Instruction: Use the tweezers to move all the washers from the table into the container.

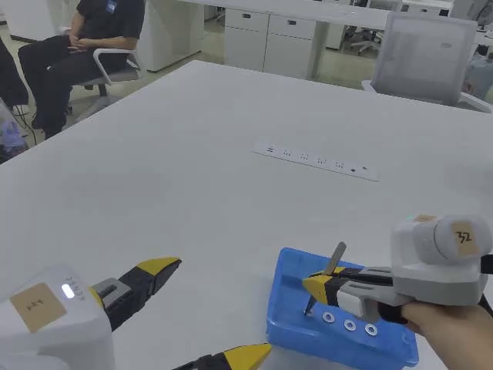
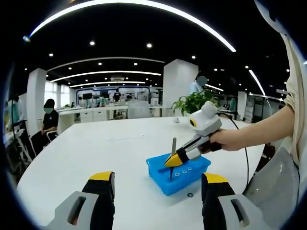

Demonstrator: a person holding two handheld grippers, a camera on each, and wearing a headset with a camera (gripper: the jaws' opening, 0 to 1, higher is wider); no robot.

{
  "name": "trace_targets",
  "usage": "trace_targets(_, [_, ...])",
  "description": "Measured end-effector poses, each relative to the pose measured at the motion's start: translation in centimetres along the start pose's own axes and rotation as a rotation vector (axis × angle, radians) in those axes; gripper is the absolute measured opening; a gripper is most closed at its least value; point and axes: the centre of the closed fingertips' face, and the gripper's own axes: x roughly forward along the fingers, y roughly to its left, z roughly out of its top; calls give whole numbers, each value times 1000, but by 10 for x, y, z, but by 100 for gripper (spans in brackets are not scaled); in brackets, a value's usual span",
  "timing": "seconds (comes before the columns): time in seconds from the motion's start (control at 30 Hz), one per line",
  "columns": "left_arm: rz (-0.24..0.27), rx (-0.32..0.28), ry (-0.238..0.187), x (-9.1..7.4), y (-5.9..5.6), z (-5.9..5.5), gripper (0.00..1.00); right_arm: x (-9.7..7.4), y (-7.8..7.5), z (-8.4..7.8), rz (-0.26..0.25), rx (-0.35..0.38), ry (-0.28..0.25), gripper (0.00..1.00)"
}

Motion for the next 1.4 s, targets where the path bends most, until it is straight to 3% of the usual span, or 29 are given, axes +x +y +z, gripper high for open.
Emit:
trace_targets(0.7, [-2,-2,-1,0,0,0,74,1,3,-2,6,-39,7,4])
trace_targets(1.07, [-6,0,4,0,0,-1,74,-4,6,10,8,-40,-33,4])
trace_targets(1.4, [-12,1,8,1,-1,-2,73,-16,21,23,30,-46,-73,4])
